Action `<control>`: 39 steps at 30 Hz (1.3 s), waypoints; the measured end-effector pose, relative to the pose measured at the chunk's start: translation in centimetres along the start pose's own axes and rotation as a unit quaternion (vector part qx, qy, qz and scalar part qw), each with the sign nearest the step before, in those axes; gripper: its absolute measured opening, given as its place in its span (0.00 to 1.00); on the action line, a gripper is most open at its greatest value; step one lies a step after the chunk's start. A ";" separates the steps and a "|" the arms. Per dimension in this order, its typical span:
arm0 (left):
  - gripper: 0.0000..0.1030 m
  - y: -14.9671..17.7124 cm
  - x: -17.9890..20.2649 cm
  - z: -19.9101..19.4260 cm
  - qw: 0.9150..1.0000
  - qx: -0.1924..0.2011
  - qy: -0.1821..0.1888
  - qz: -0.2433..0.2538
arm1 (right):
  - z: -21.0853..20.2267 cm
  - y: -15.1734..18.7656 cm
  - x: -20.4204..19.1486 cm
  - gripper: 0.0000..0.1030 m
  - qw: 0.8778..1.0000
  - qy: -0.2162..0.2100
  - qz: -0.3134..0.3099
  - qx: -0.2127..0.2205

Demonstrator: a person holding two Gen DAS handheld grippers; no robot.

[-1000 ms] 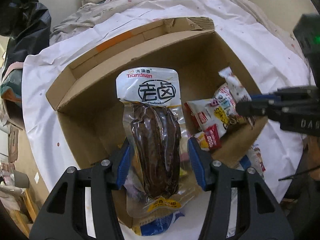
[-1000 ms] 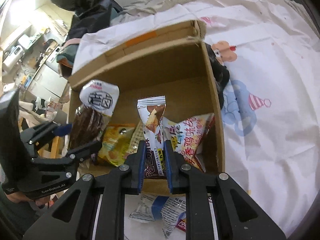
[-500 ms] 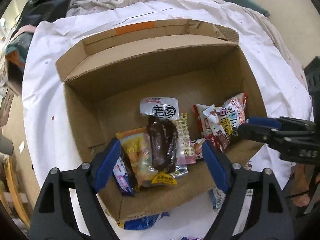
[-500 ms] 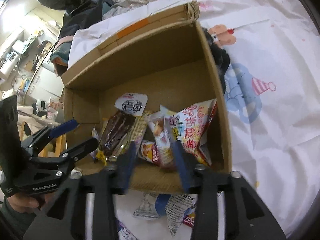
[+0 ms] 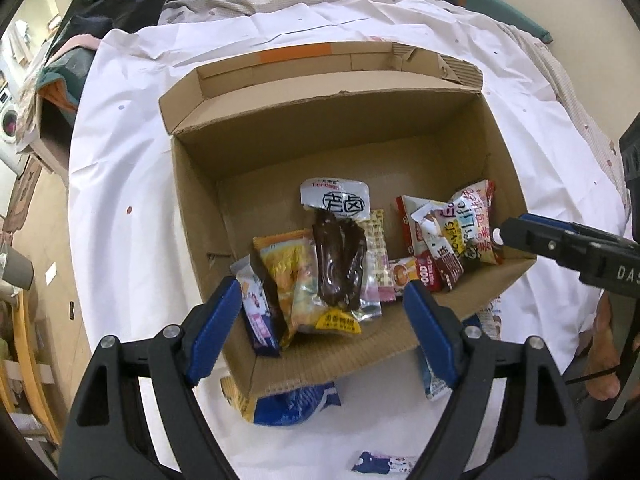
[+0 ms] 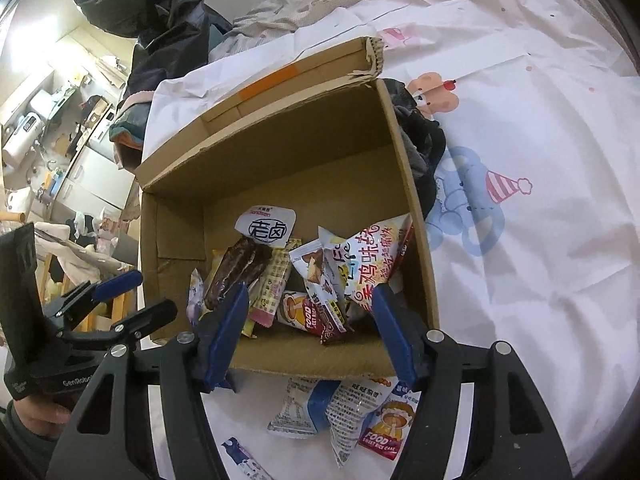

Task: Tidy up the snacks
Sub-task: 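Move the left tool to the pile and grasp the blue-white stick bar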

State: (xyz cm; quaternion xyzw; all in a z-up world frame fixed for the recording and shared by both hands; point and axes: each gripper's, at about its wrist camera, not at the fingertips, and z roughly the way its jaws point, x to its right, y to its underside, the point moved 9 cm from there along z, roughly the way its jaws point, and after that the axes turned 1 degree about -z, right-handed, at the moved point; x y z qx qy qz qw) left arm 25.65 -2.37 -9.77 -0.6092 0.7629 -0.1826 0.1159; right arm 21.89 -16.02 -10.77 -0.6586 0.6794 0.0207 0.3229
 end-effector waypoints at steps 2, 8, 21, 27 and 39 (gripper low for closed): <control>0.78 0.5 0.1 -0.3 1.000 -0.001 -0.001 -0.003 | -0.3 0.2 0.1 0.65 1.000 -0.001 0.003 0.001; 0.78 2.5 0.0 -1.6 0.999 -0.003 0.011 -0.043 | -1.6 1.0 0.6 0.65 1.000 0.000 0.014 0.005; 0.78 12.8 -0.1 -2.2 0.988 -0.049 0.022 -0.147 | -5.6 5.1 1.5 0.68 0.999 0.006 0.030 0.010; 0.48 17.3 2.0 -0.1 0.977 -0.092 0.031 -0.192 | -6.1 7.0 2.5 0.68 0.998 0.005 0.057 0.004; 0.46 22.1 6.4 4.6 0.962 -0.148 -0.004 -0.231 | -5.3 6.6 2.4 0.68 0.999 0.010 0.047 -0.002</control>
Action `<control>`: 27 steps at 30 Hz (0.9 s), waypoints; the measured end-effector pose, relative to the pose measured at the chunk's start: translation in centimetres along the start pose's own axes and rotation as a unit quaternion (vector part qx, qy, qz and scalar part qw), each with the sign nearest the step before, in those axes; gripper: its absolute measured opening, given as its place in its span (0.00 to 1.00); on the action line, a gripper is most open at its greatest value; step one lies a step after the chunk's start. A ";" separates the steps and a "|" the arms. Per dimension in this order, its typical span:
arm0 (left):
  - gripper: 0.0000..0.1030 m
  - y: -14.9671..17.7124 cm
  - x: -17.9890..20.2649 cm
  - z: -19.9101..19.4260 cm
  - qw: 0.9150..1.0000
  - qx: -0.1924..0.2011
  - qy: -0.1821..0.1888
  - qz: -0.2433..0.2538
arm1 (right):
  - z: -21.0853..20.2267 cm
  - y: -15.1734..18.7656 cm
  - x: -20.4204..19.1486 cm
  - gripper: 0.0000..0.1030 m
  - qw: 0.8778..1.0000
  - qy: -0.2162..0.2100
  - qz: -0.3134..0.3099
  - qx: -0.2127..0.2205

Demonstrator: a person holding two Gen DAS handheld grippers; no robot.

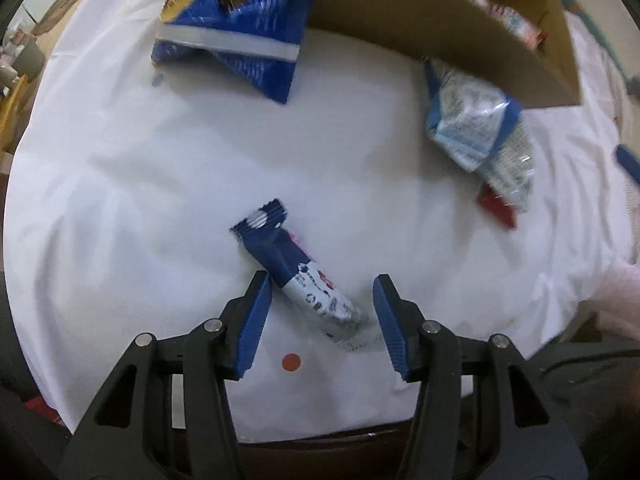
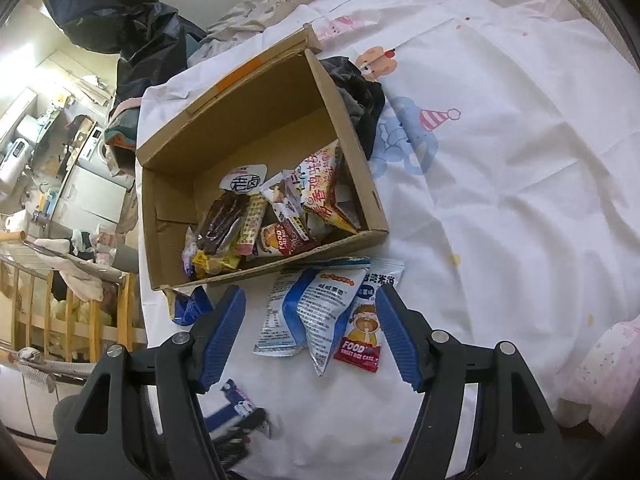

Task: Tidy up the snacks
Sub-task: 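Move the left tool to the pile and grasp the blue-white stick bar, then grasp the blue-white chip bag with the right tool and lift it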

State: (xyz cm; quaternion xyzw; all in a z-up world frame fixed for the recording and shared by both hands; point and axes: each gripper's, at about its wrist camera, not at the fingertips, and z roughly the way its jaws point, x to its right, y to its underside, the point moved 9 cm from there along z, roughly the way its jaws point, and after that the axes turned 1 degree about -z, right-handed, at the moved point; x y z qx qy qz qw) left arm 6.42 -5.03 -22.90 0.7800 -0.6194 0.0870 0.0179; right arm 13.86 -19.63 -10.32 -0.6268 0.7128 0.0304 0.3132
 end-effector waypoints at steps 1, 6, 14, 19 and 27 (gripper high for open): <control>0.35 -0.1 0.2 0.0 1.000 0.008 -0.012 0.013 | 0.0 0.0 0.0 0.68 1.000 0.000 -0.001 0.001; 0.15 0.1 1.2 0.1 0.996 0.010 -0.039 0.085 | 0.0 0.1 -0.1 0.68 1.000 0.000 -0.004 -0.003; 0.14 -2.6 0.5 -4.6 0.993 0.036 -0.007 0.115 | 0.7 0.3 0.6 0.68 1.000 0.000 0.013 -0.017; 0.14 -4.9 -0.6 -9.0 0.988 0.069 -0.002 0.135 | 2.2 1.0 1.1 0.68 0.998 -0.014 0.043 -0.048; 0.14 -8.3 -4.0 -9.0 0.991 0.081 0.011 0.106 | 5.8 2.6 0.8 0.68 0.991 -0.026 0.072 -0.105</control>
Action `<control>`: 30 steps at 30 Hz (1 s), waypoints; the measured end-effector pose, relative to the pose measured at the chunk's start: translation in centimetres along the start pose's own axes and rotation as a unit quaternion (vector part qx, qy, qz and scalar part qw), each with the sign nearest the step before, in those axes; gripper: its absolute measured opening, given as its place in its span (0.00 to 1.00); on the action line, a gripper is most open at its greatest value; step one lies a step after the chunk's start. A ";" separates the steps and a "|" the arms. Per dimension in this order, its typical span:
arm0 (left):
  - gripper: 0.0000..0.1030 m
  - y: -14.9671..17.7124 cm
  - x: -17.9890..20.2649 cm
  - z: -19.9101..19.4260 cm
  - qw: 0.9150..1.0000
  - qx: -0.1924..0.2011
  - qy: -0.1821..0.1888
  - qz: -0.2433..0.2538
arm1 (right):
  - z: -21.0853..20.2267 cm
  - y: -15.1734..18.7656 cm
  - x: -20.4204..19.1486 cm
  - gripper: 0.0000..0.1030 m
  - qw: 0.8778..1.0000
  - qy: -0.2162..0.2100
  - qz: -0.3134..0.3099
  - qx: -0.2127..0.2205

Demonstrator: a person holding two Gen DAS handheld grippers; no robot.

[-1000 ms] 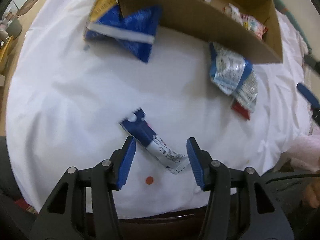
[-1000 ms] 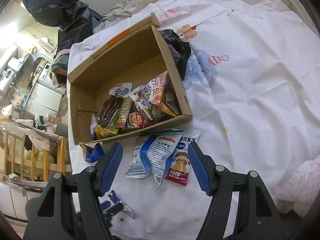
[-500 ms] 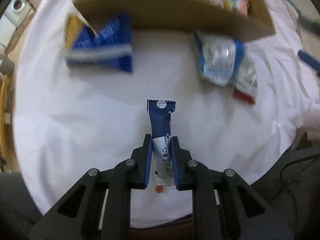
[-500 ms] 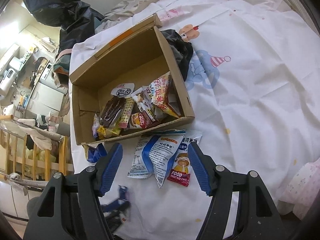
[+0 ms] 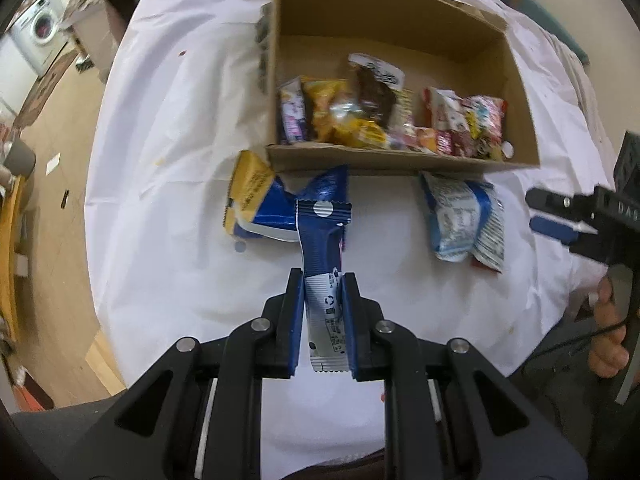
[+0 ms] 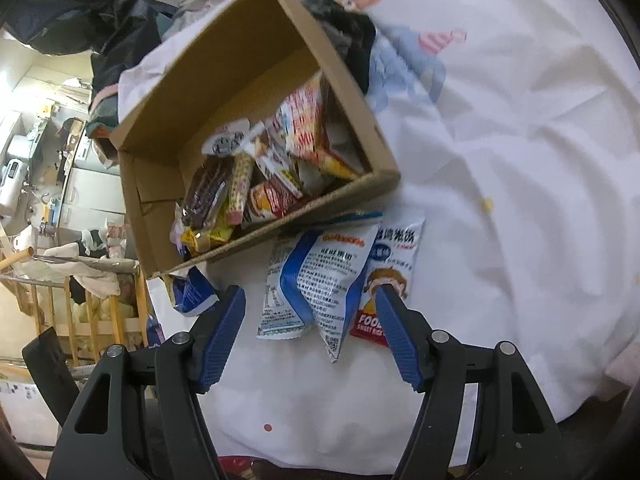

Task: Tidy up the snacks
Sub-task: 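Grasp the blue-white chip bag with the right tool and lift it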

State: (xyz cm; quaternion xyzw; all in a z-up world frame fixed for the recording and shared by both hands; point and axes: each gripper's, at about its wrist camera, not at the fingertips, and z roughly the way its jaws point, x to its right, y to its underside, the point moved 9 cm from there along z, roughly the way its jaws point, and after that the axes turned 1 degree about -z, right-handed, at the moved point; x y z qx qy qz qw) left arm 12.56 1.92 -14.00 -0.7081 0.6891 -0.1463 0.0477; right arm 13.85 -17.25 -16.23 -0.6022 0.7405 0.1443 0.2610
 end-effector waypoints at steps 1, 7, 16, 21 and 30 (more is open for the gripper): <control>0.14 0.1 -0.4 0.3 1.000 0.002 -0.001 -0.007 | 0.4 0.1 -0.1 0.68 1.000 -0.005 0.003 -0.007; 0.14 -0.5 -0.9 1.2 0.999 0.011 0.010 -0.035 | 3.8 0.7 -0.1 0.68 0.997 -0.017 0.026 -0.064; 0.15 -0.8 0.3 0.0 0.999 0.031 0.014 -0.008 | 7.3 -0.3 -0.2 0.68 0.997 0.012 0.034 -0.074; 0.15 -1.0 0.3 -0.1 0.999 0.036 0.012 -0.008 | 7.0 -0.2 -0.5 0.62 0.998 0.015 0.016 -0.065; 0.15 -1.3 0.0 -0.1 0.999 0.042 0.007 -0.013 | 4.8 3.0 -3.1 0.44 0.997 0.003 -0.044 -0.068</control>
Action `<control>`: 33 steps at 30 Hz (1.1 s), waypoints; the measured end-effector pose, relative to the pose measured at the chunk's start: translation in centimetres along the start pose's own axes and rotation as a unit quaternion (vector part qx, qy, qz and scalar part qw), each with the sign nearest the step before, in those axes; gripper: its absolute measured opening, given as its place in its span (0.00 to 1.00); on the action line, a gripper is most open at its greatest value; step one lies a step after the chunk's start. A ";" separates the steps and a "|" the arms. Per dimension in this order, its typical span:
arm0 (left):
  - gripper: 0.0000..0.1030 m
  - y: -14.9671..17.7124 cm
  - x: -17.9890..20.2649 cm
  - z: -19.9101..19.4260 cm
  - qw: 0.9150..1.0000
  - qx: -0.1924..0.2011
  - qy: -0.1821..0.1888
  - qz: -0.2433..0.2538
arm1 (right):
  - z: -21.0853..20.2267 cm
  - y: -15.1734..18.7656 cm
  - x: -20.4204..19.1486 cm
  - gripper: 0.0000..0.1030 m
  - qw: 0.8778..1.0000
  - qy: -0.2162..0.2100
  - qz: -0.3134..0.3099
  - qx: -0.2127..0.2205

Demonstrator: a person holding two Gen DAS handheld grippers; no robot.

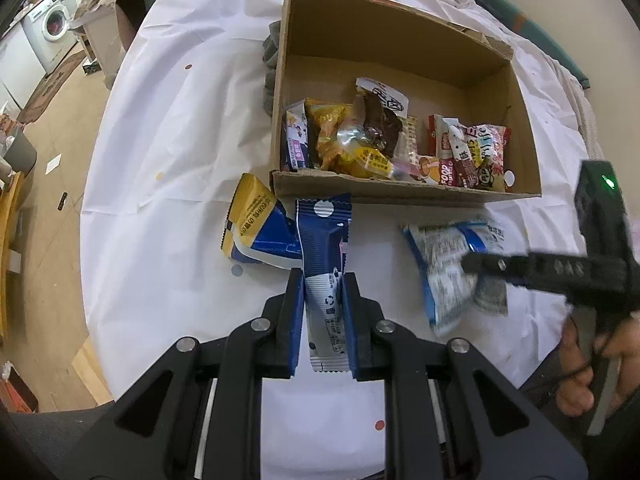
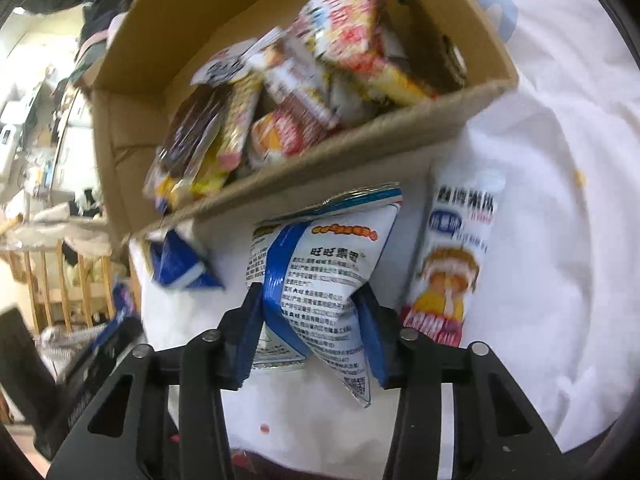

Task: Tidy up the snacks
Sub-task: 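Grasp the blue-white chip bag with the right tool and lift it, then carry the stick bar and chip bag into the box and open both tools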

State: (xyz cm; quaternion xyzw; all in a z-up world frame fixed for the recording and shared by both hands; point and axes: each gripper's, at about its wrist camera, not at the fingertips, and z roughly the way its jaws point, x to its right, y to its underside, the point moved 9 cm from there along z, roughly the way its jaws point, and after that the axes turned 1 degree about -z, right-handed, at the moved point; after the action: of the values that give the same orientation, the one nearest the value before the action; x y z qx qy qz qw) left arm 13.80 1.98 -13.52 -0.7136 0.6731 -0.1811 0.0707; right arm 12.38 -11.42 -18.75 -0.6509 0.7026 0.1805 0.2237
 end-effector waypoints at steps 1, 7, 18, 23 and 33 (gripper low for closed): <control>0.15 0.0 -0.1 0.0 1.000 0.000 0.000 -0.001 | -0.4 0.3 -0.5 0.44 1.000 -0.003 -0.009 0.004; 0.15 0.2 -0.6 -0.1 1.000 0.008 -0.011 0.003 | -1.1 1.4 -3.0 0.43 0.998 -0.032 -0.044 0.020; 0.15 -0.4 -1.3 -2.7 0.998 0.063 -0.025 0.001 | -7.8 0.2 -7.2 0.43 0.979 -0.124 -0.101 0.123; 0.15 -1.5 -0.9 -4.8 0.995 0.098 -0.018 0.006 | -10.8 -2.6 -6.4 0.43 0.971 -0.146 -0.074 0.174; 0.15 -6.9 -0.7 -6.3 0.994 0.113 0.001 -0.007 | -12.8 -6.6 -6.0 0.43 0.966 -0.143 -0.062 0.204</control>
State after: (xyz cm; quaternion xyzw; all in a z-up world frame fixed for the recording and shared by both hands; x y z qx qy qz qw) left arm 18.05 4.14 -5.41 -0.7055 0.6435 -0.2569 0.1492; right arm 18.29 -13.97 -4.50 -0.6016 0.6433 0.1103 0.4606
